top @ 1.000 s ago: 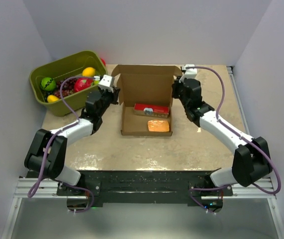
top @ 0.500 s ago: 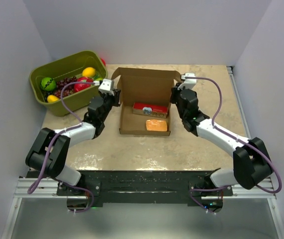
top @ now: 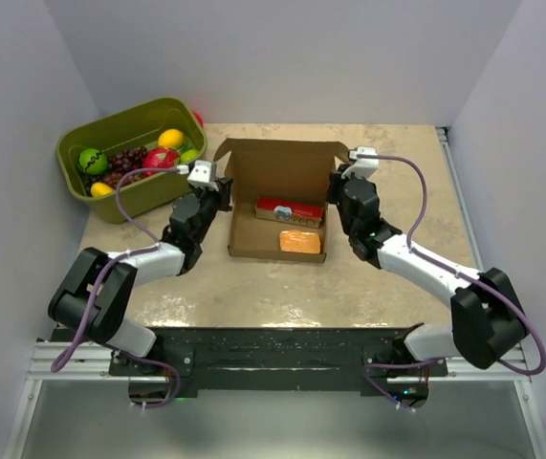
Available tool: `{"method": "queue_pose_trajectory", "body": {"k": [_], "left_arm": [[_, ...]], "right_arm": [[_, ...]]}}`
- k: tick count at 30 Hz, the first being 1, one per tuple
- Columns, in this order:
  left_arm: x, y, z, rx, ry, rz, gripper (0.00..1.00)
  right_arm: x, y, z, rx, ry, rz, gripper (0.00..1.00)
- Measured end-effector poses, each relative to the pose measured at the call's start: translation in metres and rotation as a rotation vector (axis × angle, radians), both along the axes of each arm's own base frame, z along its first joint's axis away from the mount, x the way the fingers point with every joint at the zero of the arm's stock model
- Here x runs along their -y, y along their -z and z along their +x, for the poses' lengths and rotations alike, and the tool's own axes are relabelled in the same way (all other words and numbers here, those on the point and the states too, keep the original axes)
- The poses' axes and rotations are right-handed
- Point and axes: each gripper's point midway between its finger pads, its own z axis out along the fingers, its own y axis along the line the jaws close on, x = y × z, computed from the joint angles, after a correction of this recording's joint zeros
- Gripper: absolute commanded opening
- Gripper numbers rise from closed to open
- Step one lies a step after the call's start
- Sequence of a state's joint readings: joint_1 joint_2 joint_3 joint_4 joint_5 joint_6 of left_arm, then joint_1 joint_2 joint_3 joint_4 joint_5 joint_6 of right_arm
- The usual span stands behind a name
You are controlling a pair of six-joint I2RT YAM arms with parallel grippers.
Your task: Fold the paper box
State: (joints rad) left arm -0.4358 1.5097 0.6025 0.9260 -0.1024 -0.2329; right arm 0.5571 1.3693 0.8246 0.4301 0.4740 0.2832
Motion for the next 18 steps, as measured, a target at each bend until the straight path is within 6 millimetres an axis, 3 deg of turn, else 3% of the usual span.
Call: {"method": "queue_pose_trajectory", "body": {"k": [18], "left_arm": [[0.011, 0.017, -0.022, -0.026, -0.024, -0.038, 0.0]], "right_arm": [[0.003, 0.008, -0.022, 0.028, 0.074, 0.045, 0.0]]}}
